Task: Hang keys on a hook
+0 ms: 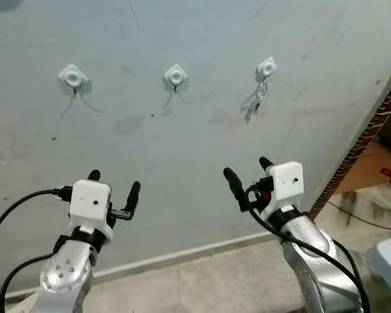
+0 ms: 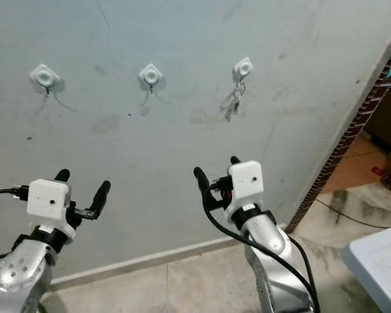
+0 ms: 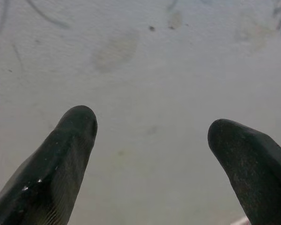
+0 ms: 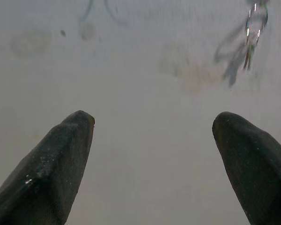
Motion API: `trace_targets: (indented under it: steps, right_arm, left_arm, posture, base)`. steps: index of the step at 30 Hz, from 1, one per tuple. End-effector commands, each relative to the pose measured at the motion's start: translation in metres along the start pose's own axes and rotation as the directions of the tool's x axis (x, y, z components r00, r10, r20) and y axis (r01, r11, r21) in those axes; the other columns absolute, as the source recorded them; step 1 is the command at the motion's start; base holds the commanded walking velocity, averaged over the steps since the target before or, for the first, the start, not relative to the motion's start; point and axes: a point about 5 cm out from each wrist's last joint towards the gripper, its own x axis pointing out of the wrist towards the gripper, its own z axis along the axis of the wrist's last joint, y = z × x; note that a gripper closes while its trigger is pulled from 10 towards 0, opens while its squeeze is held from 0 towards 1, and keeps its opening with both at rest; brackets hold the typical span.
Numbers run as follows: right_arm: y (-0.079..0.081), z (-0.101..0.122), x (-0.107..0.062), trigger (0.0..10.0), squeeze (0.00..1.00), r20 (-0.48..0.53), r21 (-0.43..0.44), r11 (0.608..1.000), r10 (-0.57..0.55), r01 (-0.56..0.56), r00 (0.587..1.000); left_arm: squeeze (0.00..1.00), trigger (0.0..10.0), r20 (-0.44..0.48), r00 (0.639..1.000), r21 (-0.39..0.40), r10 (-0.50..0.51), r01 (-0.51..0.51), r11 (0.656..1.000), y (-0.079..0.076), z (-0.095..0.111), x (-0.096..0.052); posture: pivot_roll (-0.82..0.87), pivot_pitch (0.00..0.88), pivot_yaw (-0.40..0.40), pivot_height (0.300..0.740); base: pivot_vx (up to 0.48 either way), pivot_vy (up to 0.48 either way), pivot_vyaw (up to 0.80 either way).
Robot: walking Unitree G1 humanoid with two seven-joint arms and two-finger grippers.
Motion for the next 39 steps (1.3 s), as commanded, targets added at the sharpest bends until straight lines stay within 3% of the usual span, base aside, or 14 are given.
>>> trace_targets:
  steps: [1, 18, 39]
  right_arm:
    - [-0.0026, 0.0042, 0.0007, 10.0, 0.00, 0.013, -0.006, 1.000, -0.006, 0.006, 1.000]
    - [-0.0009, 0.0035, 0.0027, 10.0, 0.00, 0.008, -0.006, 1.000, 0.006, -0.006, 1.000]
    - [0.0018, 0.0033, 0.0029, 10.0, 0.00, 0.007, -0.005, 1.000, 0.009, -0.009, 1.000]
  left_arm:
    - [0.00, 10.0, 0.001, 1.000, -0.003, 0.004, -0.004, 1.000, 0.0005, 0.0018, 0.0010]
    - [0.00, 10.0, -0.001, 1.000, -0.007, 0.006, -0.006, 1.000, 0.0012, 0.0008, 0.0046]
    - [0.00, 10.0, -0.006, 1.000, -0.009, 0.007, -0.007, 1.000, 0.0028, 0.0001, 0.0060]
  posture:
    - [0.10, 0.000, -0.012, 0.740]
    - [0.10, 0.000, -0.013, 0.740]
    - [0.09, 0.000, -0.007, 0.740]
  base:
    - [0.000, 0.000, 0.00]
    - [0.000, 0.000, 0.00]
    - [-0.260, 0.000, 0.00]
